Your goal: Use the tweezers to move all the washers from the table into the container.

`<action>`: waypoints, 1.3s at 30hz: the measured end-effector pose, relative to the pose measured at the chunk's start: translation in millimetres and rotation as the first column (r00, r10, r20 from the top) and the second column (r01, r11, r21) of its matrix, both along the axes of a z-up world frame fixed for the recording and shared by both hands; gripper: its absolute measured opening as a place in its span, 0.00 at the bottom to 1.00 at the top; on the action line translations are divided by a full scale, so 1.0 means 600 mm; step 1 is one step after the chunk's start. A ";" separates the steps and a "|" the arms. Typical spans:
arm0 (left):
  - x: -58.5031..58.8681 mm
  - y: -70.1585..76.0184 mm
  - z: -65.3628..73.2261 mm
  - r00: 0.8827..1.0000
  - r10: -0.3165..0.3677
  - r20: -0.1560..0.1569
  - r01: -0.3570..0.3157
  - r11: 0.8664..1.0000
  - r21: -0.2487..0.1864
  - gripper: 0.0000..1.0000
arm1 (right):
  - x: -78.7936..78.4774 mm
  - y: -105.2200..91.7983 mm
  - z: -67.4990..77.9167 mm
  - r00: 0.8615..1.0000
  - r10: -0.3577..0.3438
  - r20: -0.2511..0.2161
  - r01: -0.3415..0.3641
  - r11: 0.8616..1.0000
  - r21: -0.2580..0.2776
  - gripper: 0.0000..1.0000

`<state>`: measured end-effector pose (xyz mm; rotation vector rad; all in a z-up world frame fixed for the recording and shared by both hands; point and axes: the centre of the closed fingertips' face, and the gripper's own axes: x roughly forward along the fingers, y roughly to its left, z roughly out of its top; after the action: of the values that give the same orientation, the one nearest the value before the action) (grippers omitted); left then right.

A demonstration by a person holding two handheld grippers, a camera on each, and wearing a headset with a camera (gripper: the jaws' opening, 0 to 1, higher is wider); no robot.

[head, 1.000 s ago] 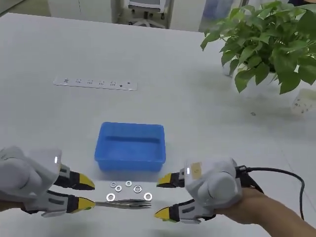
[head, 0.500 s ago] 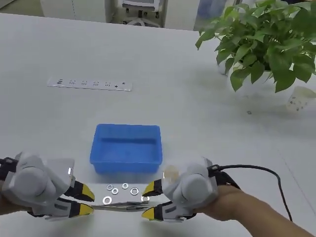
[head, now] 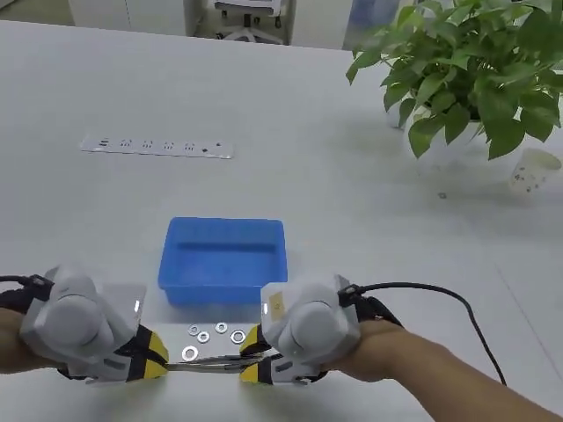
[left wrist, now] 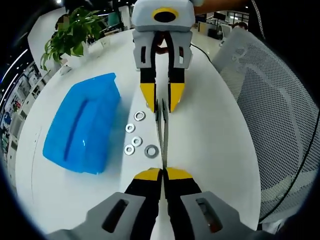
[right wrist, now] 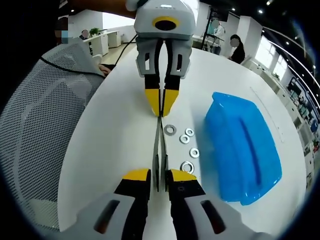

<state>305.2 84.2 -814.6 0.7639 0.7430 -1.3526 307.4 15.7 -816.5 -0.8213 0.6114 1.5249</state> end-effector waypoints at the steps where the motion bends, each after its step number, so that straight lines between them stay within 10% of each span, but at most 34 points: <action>1: 0.000 0.000 0.000 1.000 0.000 -0.003 0.000 1.000 0.001 0.06 | 0.000 0.002 0.000 1.000 0.002 -0.002 -0.002 1.000 0.003 0.14; 15: 0.001 -0.001 0.003 0.999 -0.019 0.031 0.018 1.000 0.015 0.05 | -0.002 0.006 0.001 1.000 0.012 0.003 -0.012 1.000 -0.007 0.11; 39: -0.011 -0.022 0.070 0.998 -0.032 0.046 0.032 0.999 0.002 0.05 | -0.009 0.014 0.005 1.000 0.012 0.009 -0.012 1.000 0.008 0.12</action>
<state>298.4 71.1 -772.3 0.8081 0.6980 -1.3587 302.2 24.1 -813.4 -0.8273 0.5943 1.5330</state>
